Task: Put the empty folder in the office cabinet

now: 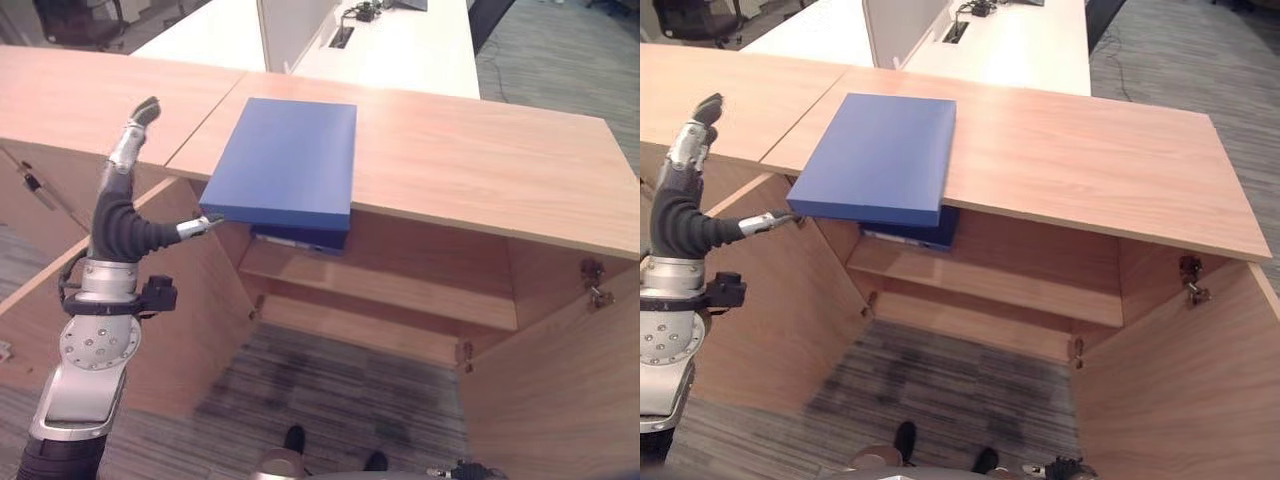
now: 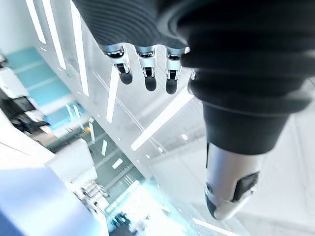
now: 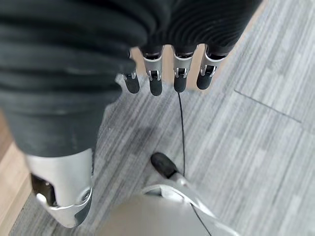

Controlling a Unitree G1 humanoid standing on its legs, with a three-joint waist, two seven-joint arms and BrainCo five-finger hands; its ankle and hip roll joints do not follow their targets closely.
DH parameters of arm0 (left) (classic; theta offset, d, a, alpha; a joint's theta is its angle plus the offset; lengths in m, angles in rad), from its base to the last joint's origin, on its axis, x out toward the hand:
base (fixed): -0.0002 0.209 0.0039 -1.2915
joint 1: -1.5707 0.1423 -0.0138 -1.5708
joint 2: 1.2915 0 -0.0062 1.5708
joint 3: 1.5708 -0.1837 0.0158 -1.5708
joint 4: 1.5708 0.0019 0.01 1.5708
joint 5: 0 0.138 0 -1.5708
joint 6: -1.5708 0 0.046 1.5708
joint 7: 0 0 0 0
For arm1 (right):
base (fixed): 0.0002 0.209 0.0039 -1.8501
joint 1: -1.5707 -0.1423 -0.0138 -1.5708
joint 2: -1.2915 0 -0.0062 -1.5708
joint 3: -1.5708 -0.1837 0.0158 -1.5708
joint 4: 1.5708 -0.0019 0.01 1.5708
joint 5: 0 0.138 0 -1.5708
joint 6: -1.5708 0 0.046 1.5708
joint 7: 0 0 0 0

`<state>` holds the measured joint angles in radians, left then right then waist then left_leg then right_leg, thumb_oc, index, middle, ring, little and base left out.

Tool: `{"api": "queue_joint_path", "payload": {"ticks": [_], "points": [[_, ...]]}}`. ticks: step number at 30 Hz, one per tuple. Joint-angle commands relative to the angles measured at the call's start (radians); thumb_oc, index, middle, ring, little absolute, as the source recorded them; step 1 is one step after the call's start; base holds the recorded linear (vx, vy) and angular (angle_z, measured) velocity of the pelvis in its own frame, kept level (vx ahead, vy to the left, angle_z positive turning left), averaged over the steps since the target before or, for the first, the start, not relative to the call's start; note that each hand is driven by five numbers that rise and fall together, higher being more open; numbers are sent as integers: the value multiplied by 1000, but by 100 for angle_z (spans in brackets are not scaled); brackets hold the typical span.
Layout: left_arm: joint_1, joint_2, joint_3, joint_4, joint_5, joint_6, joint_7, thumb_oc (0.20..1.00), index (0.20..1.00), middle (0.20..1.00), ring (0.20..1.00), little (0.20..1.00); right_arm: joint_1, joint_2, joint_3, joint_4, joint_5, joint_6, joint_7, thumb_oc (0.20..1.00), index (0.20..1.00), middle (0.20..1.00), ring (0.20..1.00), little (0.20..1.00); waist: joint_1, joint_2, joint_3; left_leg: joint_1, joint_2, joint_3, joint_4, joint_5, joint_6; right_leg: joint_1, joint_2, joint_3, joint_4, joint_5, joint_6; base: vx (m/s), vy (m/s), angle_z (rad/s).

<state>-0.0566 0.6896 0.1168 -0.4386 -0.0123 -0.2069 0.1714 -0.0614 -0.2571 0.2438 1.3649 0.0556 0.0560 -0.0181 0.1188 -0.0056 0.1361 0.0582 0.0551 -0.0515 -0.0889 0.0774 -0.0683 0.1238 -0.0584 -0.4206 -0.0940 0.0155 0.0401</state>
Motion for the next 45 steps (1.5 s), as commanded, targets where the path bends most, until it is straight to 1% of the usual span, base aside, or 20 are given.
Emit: {"api": "queue_joint_path", "payload": {"ticks": [1,2,4,5,7,8,9,10,13,18,21,24,25,27,29,36,40,45], "points": [[-62,93,-46,-36,33,-39,-15,1000,1000,1000,1000,1000,-34,6,68,5,-23,15,10,1000,1000,1000,1000,1000,-9,-60,-57,-9,0,26,2,-83,-2,28,-59,54,7,-30,75,31,-4,-10],[-102,115,-83,-37,45,-40,-18,1000,1000,1000,1000,1000,-31,8,80,5,-29,16,14,1000,1000,1000,1000,1000,-20,-61,-64,-2,1,30,2,-87,-3,31,-59,59,7,-30,76,21,-4,-12],[-108,117,-88,-33,46,-41,-16,1000,1000,1000,1000,1000,-30,9,78,4,-29,16,14,1000,1000,1000,1000,1000,-18,-62,-64,-2,1,30,2,-87,-3,31,-58,59,7,-30,76,19,-3,-16],[-142,133,-120,-22,65,-39,-14,1000,1000,1000,1000,1000,-27,10,88,4,-33,15,16,1000,1000,1000,1000,1000,-27,-62,-69,4,3,35,2,-91,-4,33,-59,64,7,-30,77,22,-8,-14],[-167,149,-149,-11,110,-36,-3,1000,1000,1000,1000,1000,-23,12,93,4,-36,14,14,1000,1000,1000,1000,1000,-36,-62,-73,10,4,40,2,-93,-4,34,-58,70,7,-30,78,30,-6,-8],[-186,164,-168,-1,153,-32,7,1000,1000,1000,1000,1000,-20,15,96,3,-37,12,9,1000,1000,1000,1000,1000,-40,-61,-74,14,4,45,2,-96,-4,35,-58,76,7,-30,78,22,1,-10],[-187,164,-170,0,155,-33,8,1000,1000,1000,1000,1000,-20,16,96,3,-37,12,9,1000,1000,1000,1000,1000,-39,-62,-74,14,4,45,2,-96,-4,36,-58,76,7,-30,78,27,1,-18],[-193,179,-177,1,198,-27,14,1000,1000,1000,1000,1000,-16,16,97,6,-40,11,4,1000,1000,1000,1000,1000,-43,-60,-76,19,3,50,2,-98,-4,38,-58,81,7,-31,79,20,-1,-19],[-193,191,-189,14,260,-18,15,1000,1000,1000,1000,1000,-9,19,98,15,-47,10,0,1000,1000,1000,1000,1000,-47,-60,-80,27,4,55,2,-102,-3,40,-57,85,7,-31,79,15,0,-7],[-177,178,-213,53,333,-7,7,1000,1000,1000,1000,1000,-7,24,98,28,-57,11,-8,1000,1000,1000,1000,1000,-50,-62,-82,31,4,58,2,-106,-1,42,-55,92,7,-33,79,0,0,0],[-173,179,-217,62,354,-6,6,1000,1000,1000,1000,1000,-6,23,97,28,-58,10,-9,1000,1000,1000,1000,1000,-50,-61,-83,32,4,59,2,-106,-1,41,-56,93,7,-33,79,0,0,0],[-163,195,-224,117,468,14,39,1000,1000,1000,1000,1000,-6,24,95,24,-60,8,-17,1000,1000,1000,1000,1000,-53,-59,-84,37,4,64,2,-109,-1,42,-55,97,7,-32,78,1,-4,-3],[-162,196,-230,146,536,24,54,1000,1000,1000,1000,1000,-8,23,95,22,-61,7,-22,1000,1000,1000,1000,1000,-54,-59,-83,36,5,65,2,-109,0,42,-55,100,7,-32,78,-8,-4,-9],[-165,199,-237,157,563,28,54,1000,1000,1000,1000,1000,-8,23,94,21,-61,7,-23,1000,1000,1000,1000,1000,-55,-58,-84,36,5,65,2,-110,0,42,-55,101,7,-32,78,-7,-1,-9],[-165,208,-241,184,625,40,55,1000,1000,1000,1000,1000,-8,19,92,22,-65,6,-24,1000,1000,1000,1000,1000,-57,-57,-85,37,4,66,2,-111,0,41,-54,102,7,-32,78,-1,2,-7],[-148,185,-232,209,699,59,68,1000,1000,1000,1000,1000,-6,20,92,24,-69,7,-22,1000,1000,1000,1000,1000,-60,-56,-87,41,5,72,2,-114,1,42,-54,106,7,-31,77,0,0,-1],[-168,170,-259,260,767,85,73,1000,1000,1000,1000,1000,-4,12,91,22,-72,8,-24,1000,1000,1000,1000,1000,-67,-54,-88,45,5,77,2,-116,2,42,-53,109,7,-31,77,0,0,0],[-199,150,-286,304,814,105,81,1000,1000,1000,1000,1000,-2,9,94,24,-80,10,-25,1000,1000,1000,1000,1000,-73,-52,-90,49,6,81,2,-119,2,44,-53,112,7,-32,77,0,0,0]]}}
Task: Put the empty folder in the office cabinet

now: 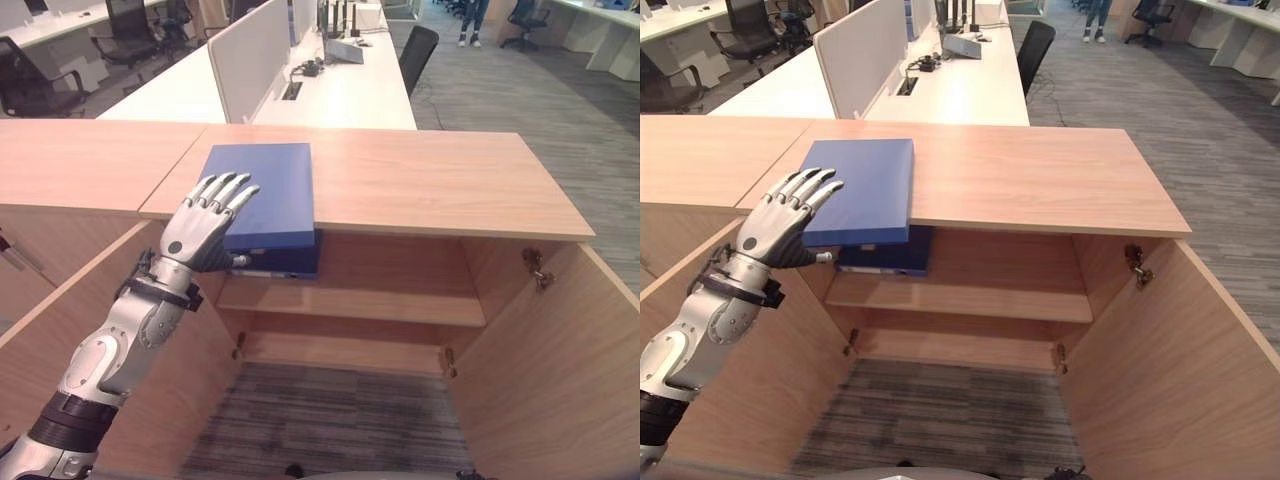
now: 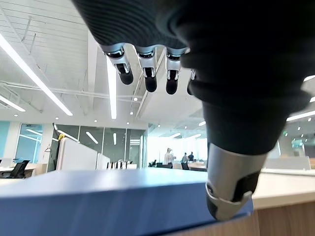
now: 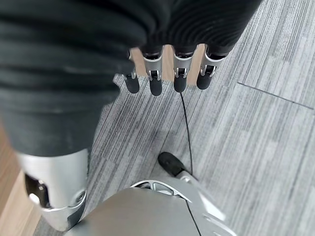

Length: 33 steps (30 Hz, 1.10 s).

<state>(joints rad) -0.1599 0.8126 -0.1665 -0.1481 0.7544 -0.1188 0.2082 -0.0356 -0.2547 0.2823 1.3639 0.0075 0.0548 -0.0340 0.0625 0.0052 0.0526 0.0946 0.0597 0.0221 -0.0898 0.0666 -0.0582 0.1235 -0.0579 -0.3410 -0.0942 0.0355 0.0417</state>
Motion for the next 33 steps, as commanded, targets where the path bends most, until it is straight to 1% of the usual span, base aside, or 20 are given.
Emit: {"api": "queue_joint_path", "payload": {"ticks": [1,4,11,16,22,26,27,33], "points": [[-99,26,-5,16,48,17,46,1000,1000,1000,1000,1000,-28,6,55,25,-32,11,-9,1000,1000,1000,1000,1000,-16,-63,-6,13,1,8,3,-108,-8,45,-53,33,7,-52,75,0,0,0],[-126,-1,-32,56,64,33,51,1000,1000,1000,1000,1000,-27,7,59,28,-36,11,-11,1000,1000,1000,1000,1000,-22,-63,-7,15,1,11,3,-110,-8,46,-53,36,7,-53,75,0,0,0],[-160,-28,-69,116,87,56,58,1000,1000,1000,1000,1000,-26,5,62,27,-40,12,-16,1000,1000,1000,1000,1000,-30,-61,-6,19,2,14,3,-111,-7,46,-53,40,7,-52,75,0,0,0],[-188,-48,-94,164,98,68,81,1000,1000,1000,1000,1000,-29,6,67,29,-41,12,-23,1000,1000,1000,1000,1000,-35,-61,-7,22,2,18,3,-113,-7,47,-52,42,7,-53,74,3,-3,-6],[-243,-57,-145,252,166,106,116,1000,1000,1000,1000,1000,-30,4,68,33,-41,9,-35,1000,1000,1000,1000,1000,-42,-56,-10,26,2,24,3,-114,-6,48,-53,44,7,-53,75,4,0,-5],[-260,-59,-162,274,203,115,134,1000,1000,1000,1000,1000,-30,6,68,41,-46,10,-37,1000,1000,1000,1000,1000,-44,-54,-12,29,2,25,3,-117,-5,50,-54,47,7,-54,75,0,0,0],[-271,-59,-169,289,225,128,145,1000,1000,1000,1000,1000,-31,7,71,48,-50,11,-39,1000,1000,1000,1000,1000,-44,-54,-13,30,1,26,3,-118,-5,51,-54,46,7,-54,76,0,0,0],[-274,-80,-154,315,253,163,188,1000,1000,1000,1000,1000,-37,9,67,59,-55,11,-51,1000,1000,1000,1000,1000,-44,-51,-16,33,0,25,3,-122,-4,52,-55,46,7,-56,75,0,0,0]]}}
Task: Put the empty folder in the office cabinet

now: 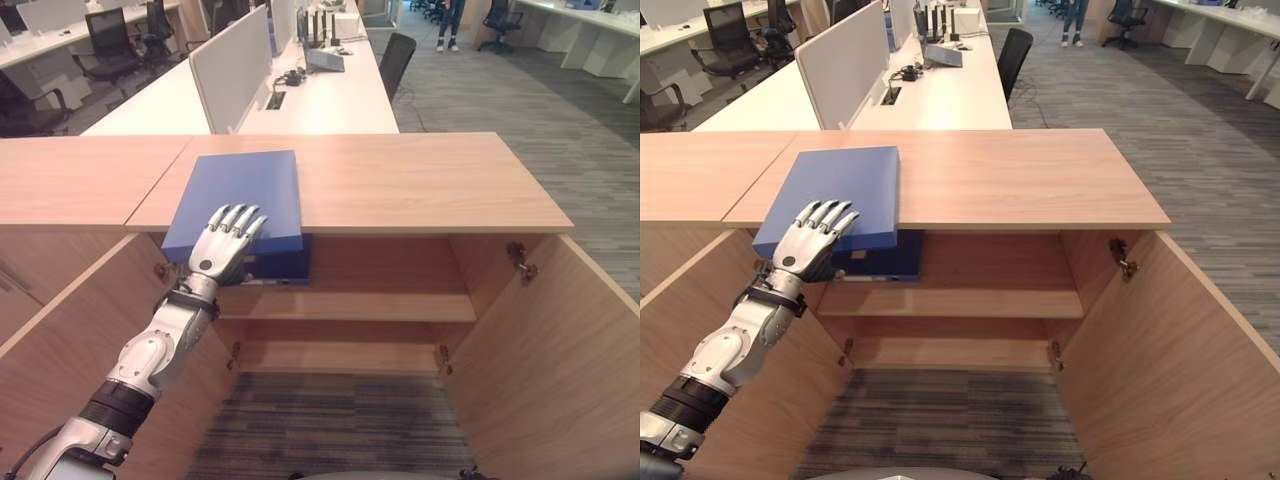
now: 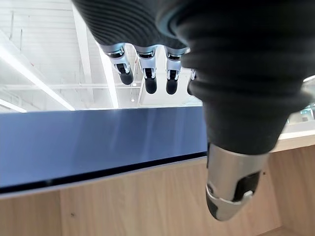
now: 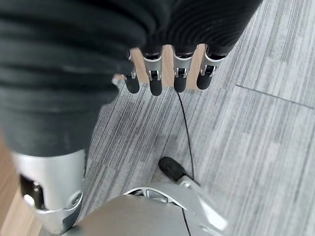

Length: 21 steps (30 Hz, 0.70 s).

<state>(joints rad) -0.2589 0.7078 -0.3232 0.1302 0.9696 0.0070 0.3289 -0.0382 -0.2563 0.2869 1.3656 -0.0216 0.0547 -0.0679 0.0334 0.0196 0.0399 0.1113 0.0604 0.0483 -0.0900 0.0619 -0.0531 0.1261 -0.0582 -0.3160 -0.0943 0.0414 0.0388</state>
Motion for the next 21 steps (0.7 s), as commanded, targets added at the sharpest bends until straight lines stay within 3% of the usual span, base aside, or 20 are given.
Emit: {"api": "queue_joint_path", "payload": {"ticks": [1,21], "points": [[-181,18,5,44,41,44,74,1000,1000,1000,1000,1000,-39,10,65,58,-28,12,-21,1000,1000,1000,1000,1000,-15,-65,-5,17,-1,-3,3,-117,-8,51,-55,21,7,-63,78,0,0,0],[-209,1,-24,128,75,86,77,1000,1000,1000,1000,1000,-45,12,69,65,-36,15,-25,1000,1000,1000,1000,1000,-22,-61,-6,26,-6,0,3,-122,-5,57,-56,26,7,-64,78,0,0,0]]}}
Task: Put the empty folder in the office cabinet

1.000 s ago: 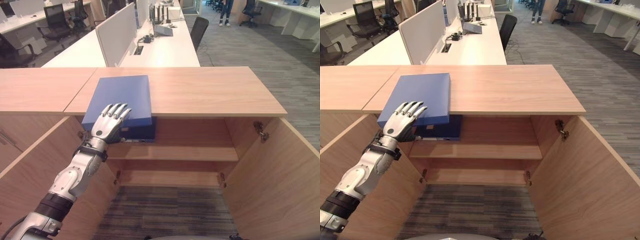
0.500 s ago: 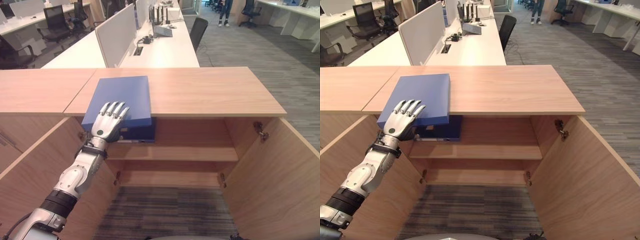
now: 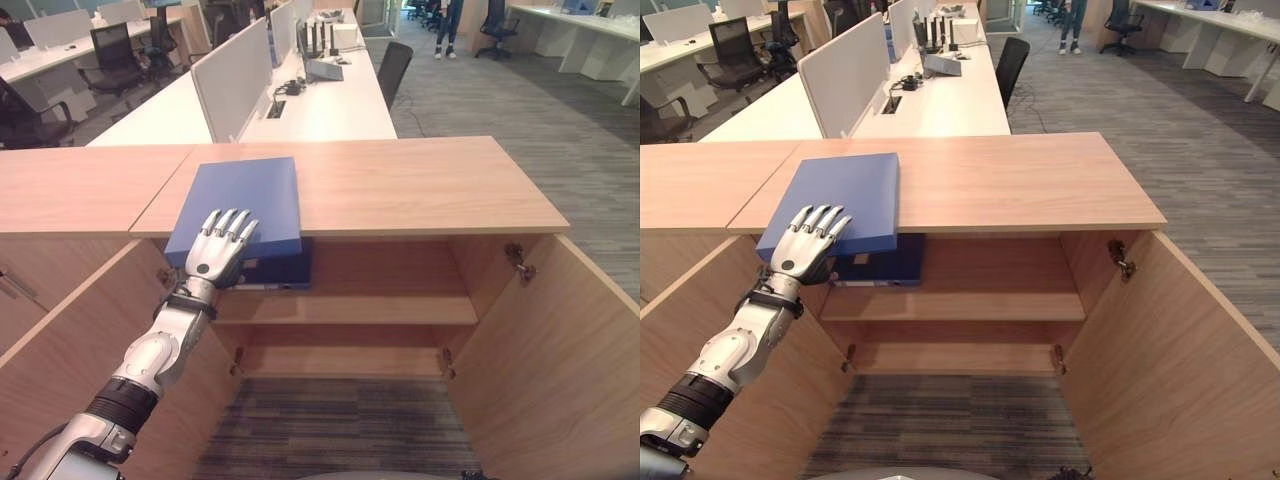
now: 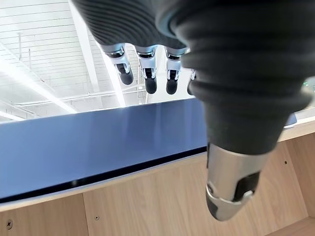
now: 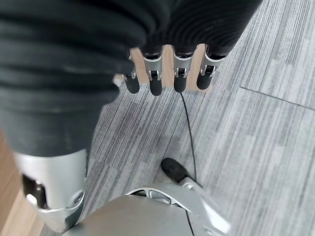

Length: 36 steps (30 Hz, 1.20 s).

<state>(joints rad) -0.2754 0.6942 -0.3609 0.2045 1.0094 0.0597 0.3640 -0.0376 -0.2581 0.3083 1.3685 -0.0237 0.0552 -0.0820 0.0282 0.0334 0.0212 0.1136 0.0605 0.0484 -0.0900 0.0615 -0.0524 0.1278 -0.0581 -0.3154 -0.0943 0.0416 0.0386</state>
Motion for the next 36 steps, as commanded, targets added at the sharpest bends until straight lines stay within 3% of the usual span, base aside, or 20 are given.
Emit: {"api": "queue_joint_path", "payload": {"ticks": [1,11,25,26,27,36], "points": [[-194,14,12,55,35,34,43,1000,1000,1000,1000,1000,-46,14,48,62,-34,15,-11,1000,1000,1000,1000,1000,-17,-75,13,24,-6,0,3,-121,-6,55,-56,25,7,-64,78,0,0,0],[-248,8,-39,158,58,70,40,1000,1000,1000,1000,1000,-47,8,48,75,-41,17,-13,1000,1000,1000,1000,1000,-24,-71,9,31,-6,4,3,-125,-5,58,-56,28,7,-66,79,0,0,0],[-266,-24,-31,215,72,124,90,1000,1000,1000,1000,1000,-55,13,52,85,-51,19,-20,1000,1000,1000,1000,1000,-24,-68,7,36,-8,3,3,-129,-4,62,-57,29,7,-69,78,0,0,0],[-274,-31,-47,248,79,136,91,325,325,325,325,325,-57,14,58,87,-52,19,-21,1000,1000,1000,1000,1000,-26,-68,6,37,-8,2,3,-129,-4,63,-57,30,7,-69,78,0,0,0],[-278,-36,-55,268,78,141,89,200,200,200,200,200,-60,13,60,88,-52,19,-23,1000,1000,1000,1000,1000,-27,-68,5,38,-7,3,3,-128,-4,64,-57,30,7,-69,78,0,0,0],[-270,-65,-109,402,77,150,78,200,200,200,200,200,-65,9,51,102,-51,21,-29,1000,1000,1000,1000,1000,-27,-63,4,46,-8,6,3,-131,-3,69,-58,31,7,-70,78,0,0,0]]}}
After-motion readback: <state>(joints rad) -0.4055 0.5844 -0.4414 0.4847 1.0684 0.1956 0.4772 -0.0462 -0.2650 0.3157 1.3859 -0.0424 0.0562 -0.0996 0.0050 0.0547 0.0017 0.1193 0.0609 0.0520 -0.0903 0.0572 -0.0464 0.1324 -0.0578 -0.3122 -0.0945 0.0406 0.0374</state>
